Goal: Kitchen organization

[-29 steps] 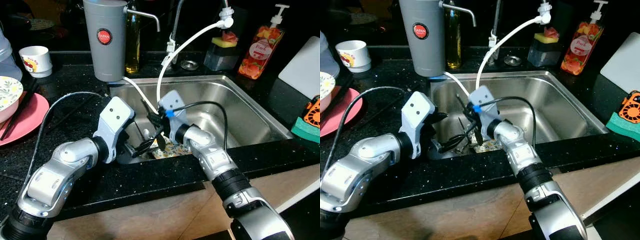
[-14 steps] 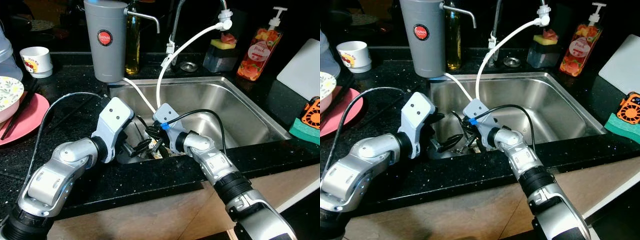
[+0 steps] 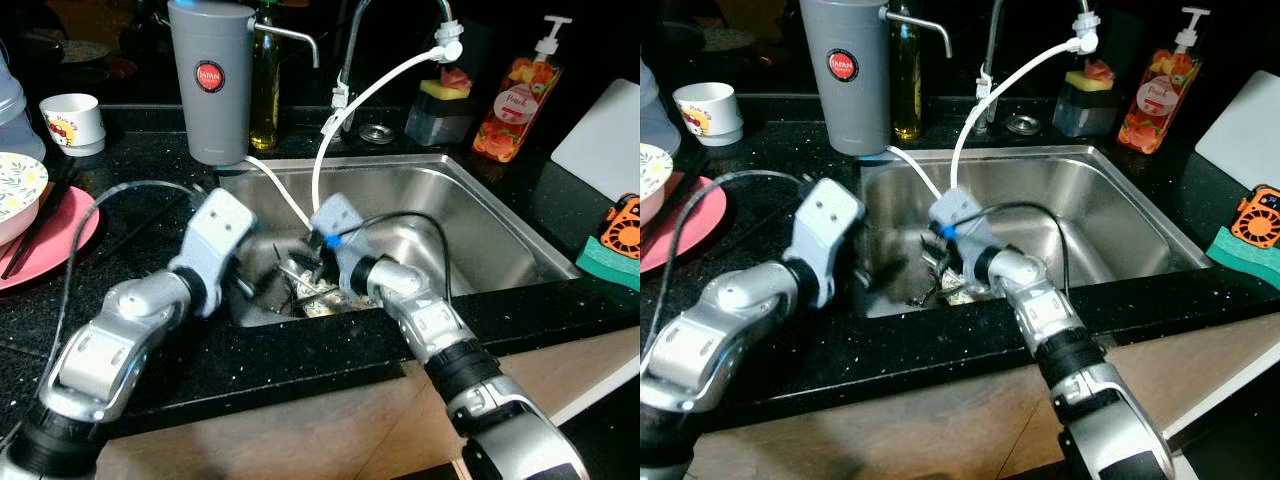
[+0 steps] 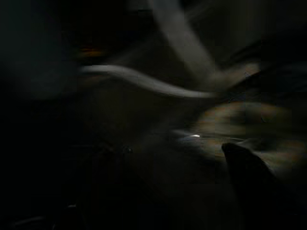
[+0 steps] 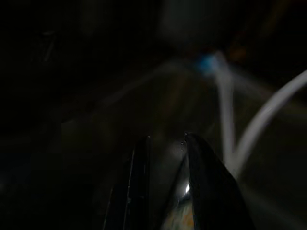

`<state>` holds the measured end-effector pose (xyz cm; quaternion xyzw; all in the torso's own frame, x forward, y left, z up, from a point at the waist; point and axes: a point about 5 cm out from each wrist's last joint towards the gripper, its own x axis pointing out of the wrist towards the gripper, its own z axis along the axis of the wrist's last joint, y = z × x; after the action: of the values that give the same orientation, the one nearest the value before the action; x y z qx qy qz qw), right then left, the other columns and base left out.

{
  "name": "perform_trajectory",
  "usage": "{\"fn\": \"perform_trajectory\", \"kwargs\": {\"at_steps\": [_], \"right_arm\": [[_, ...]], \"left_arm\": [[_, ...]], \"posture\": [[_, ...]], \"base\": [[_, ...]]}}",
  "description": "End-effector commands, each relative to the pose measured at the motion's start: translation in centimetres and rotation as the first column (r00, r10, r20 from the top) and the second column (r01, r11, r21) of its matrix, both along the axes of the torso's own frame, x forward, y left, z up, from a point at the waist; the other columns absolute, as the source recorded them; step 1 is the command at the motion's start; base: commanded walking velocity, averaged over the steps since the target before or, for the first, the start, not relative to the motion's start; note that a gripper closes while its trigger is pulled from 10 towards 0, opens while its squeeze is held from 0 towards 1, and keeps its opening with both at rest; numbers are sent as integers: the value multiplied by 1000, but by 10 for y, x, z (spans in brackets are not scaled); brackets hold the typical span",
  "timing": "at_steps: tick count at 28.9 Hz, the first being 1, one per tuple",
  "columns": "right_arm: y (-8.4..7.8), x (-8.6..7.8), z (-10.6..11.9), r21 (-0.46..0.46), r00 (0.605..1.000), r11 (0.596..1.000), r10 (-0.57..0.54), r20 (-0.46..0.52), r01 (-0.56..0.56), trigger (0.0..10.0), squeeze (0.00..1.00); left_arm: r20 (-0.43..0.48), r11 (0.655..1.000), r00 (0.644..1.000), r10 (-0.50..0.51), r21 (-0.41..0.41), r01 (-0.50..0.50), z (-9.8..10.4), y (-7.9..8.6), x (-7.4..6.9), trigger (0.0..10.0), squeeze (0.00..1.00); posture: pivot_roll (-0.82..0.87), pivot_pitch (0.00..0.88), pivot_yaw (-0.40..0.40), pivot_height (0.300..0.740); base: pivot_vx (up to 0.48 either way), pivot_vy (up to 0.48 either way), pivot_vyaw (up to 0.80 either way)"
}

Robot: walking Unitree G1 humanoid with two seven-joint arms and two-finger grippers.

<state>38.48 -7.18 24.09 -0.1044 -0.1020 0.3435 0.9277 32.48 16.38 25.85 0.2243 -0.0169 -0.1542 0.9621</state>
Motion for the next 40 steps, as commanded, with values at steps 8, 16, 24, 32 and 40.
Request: {"fn": "perform_trajectory", "kwargs": {"at_steps": [8, 16, 24, 32, 40], "right_arm": [[9, -14, 29, 98, 992, 987, 122, 41, -126, 10000, 0], [34, -43, 26, 25, 944, 943, 331, 17, -331, 10000, 0], [33, -50, 25, -45, 929, 928, 370, -4, -370, 10000, 0], [33, -54, 31, -64, 914, 912, 405, -31, -406, 10000, 0], [31, -58, 33, -99, 904, 899, 423, -58, -427, 10000, 0]], "left_arm": [[93, 964, 963, 251, -116, -240, 15, 37, 12, 10000, 1000], [-29, 935, 961, 275, -224, -274, 1, 55, 39, 10000, 0], [-105, 923, 938, 331, -172, -344, 0, 78, 54, 10000, 0], [-173, 948, 940, 295, -72, -311, 1, 80, 65, 10000, 0], [-269, 966, 938, 217, -77, -246, -1, 79, 73, 10000, 0]], "posture": [[-38, 99, -87, 740], [-44, 103, -85, 740], [-48, 102, -86, 740], [-44, 99, -92, 740], [-41, 98, -86, 740]], "base": [[0, 0, 0], [0, 0, 0], [0, 0, 0], [0, 0, 0], [0, 0, 0]]}}
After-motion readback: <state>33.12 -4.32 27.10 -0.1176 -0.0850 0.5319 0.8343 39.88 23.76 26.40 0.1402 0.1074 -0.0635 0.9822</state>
